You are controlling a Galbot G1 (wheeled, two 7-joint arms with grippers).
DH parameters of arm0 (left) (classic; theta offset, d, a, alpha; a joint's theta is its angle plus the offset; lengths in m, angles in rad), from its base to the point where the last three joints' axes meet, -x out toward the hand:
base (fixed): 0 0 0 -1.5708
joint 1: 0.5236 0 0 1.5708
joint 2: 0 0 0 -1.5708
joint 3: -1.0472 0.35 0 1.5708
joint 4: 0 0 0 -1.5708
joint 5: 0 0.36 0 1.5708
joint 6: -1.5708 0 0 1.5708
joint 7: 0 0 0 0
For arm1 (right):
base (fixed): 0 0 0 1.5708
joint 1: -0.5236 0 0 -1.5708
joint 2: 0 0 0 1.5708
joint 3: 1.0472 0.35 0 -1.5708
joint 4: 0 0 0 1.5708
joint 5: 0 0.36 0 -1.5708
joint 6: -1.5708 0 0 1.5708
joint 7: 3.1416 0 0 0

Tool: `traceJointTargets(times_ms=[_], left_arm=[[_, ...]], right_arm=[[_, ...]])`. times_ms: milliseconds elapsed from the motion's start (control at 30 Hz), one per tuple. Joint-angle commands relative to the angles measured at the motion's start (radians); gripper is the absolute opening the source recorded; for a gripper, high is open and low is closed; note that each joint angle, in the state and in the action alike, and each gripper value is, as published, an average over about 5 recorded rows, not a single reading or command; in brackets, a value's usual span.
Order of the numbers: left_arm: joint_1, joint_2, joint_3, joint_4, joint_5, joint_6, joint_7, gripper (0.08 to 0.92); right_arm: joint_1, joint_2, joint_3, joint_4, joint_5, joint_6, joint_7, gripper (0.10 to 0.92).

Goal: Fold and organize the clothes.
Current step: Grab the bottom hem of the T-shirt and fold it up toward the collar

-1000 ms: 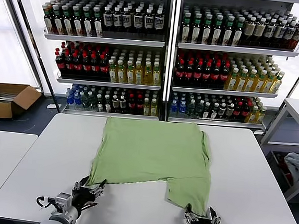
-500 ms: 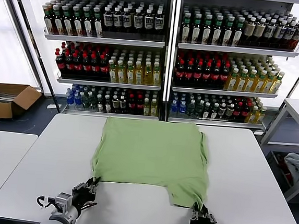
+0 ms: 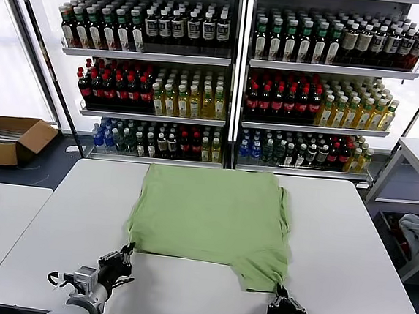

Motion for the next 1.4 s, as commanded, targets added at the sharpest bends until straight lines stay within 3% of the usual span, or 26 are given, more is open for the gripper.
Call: traceJointTargets(times_ms=[33, 300, 633, 1400], left_arm=[[-0.002, 0.0, -0.001, -0.038, -0.001, -0.028, 0.001, 0.088], [-0.044, 0.001, 0.003, -0.007, -0.019, -0.067, -0.004, 0.088], [-0.132, 0.009, 0.022, 0.062, -0.05, -0.096, -0.004, 0.088], [-0.425, 0.022, 0.1, 0.373, -0.1, -0.099, -0.033, 0.088]], right_arm=[[0.008, -0.002, 0.009, 0.032, -0.009, 0.035, -0.026, 0.106], [0.088, 0.005, 0.026, 0.023, -0.01, 0.051, -0.05, 0.106], [0.3, 0.014, 0.03, -0.101, -0.014, 0.048, -0.055, 0.106], [0.651, -0.004, -0.049, -0.443, -0.02, 0.038, -0.029, 0.106]])
